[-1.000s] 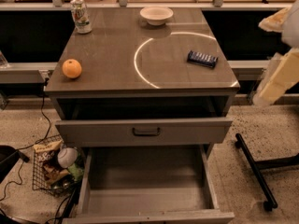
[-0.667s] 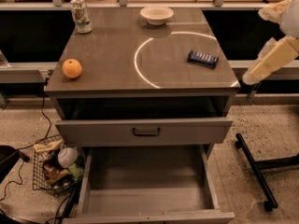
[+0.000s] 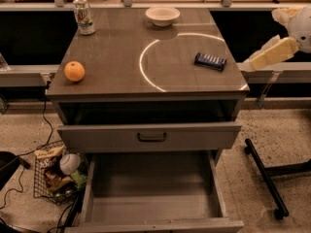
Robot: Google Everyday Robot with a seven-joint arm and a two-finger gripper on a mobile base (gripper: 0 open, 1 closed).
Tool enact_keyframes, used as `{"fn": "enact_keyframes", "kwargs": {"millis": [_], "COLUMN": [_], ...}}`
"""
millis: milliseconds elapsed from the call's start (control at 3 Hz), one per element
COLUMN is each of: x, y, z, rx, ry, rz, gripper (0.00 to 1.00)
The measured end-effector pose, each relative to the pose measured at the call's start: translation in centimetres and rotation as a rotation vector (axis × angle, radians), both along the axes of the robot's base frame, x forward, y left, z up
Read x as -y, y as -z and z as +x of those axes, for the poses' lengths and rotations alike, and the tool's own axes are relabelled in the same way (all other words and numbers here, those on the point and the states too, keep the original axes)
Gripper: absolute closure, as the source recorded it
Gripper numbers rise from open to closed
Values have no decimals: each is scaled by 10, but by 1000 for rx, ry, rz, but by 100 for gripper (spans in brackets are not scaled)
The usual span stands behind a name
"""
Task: Move rxbar blueberry near 7up can
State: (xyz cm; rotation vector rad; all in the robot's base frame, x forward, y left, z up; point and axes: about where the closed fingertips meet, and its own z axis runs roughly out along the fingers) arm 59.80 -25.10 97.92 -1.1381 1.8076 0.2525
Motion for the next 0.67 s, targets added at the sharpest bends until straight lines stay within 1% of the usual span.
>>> {"fn": "enact_keyframes", "kwargs": {"millis": [333,667], "x": [0,0], "y": [0,5], "z": [2,10], "rx": [4,15], "ry": [5,3], "rz": [3,65], "gripper": [0,0]}}
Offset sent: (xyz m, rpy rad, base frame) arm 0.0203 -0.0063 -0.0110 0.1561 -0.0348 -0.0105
